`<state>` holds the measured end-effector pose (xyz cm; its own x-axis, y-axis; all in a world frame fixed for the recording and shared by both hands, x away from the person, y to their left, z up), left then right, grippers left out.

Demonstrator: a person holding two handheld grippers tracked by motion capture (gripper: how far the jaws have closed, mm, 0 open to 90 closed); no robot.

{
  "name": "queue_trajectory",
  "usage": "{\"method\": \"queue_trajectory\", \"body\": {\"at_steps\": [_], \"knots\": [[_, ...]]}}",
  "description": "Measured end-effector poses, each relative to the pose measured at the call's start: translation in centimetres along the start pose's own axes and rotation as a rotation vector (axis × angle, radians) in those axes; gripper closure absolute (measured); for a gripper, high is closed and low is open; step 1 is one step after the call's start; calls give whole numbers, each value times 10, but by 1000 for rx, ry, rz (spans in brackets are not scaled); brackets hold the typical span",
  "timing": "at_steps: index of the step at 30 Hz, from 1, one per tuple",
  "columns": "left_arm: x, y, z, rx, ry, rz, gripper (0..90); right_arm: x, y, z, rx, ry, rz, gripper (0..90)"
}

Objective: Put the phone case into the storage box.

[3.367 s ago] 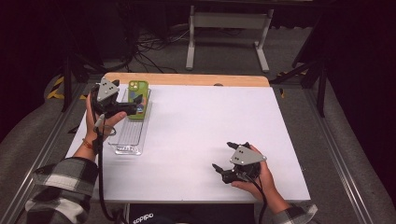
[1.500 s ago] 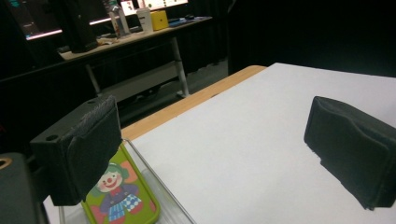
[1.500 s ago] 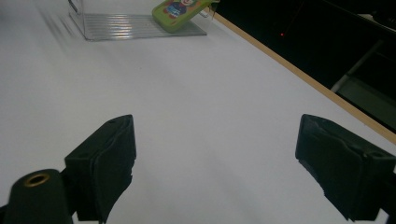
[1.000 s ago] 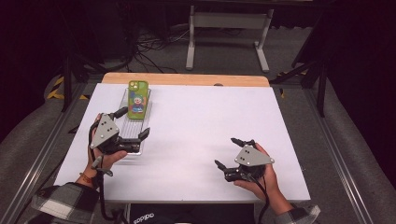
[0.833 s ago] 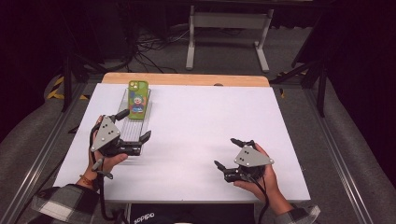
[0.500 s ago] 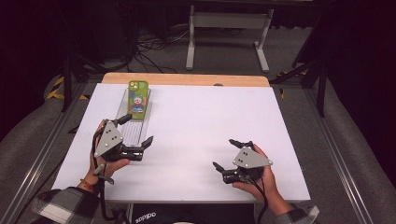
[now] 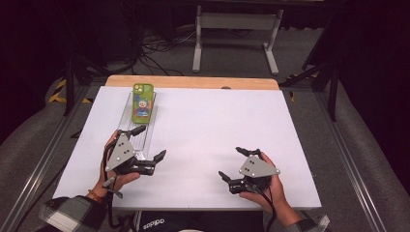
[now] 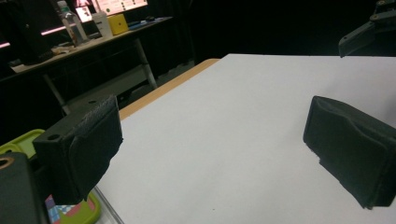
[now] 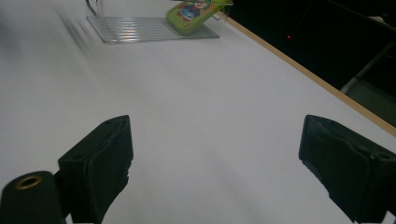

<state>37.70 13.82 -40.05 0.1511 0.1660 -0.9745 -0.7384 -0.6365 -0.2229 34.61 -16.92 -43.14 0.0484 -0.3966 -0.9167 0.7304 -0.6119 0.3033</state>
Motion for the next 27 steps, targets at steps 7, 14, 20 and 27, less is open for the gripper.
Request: {"method": "queue_trajectory", "body": {"at_steps": [7, 14, 20, 27], "knots": [[6, 5, -1, 10, -8, -9, 55, -1, 1, 2, 11, 7, -5, 91], [12, 12, -3, 33, -14, 6, 58, -1, 0, 3, 12, 11, 4, 91], [15, 15, -3, 36, -23, -2, 58, -1, 0, 5, 15, 16, 5, 91], [20, 17, 2, 41, -25, 8, 60, -1, -1, 3, 10, 21, 9, 91]]}}
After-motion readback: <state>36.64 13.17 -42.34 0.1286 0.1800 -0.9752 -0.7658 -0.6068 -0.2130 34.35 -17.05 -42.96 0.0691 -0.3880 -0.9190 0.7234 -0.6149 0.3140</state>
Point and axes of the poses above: each handheld gripper's, and its own axes: z roughly backward along the jaws, x roughly out of its underside, y roughly to its right, the point moved 5 cm from there along -z, roughly forward along the jaws, and after that the axes turned 10 degrees about y, right-handed, at the moved point
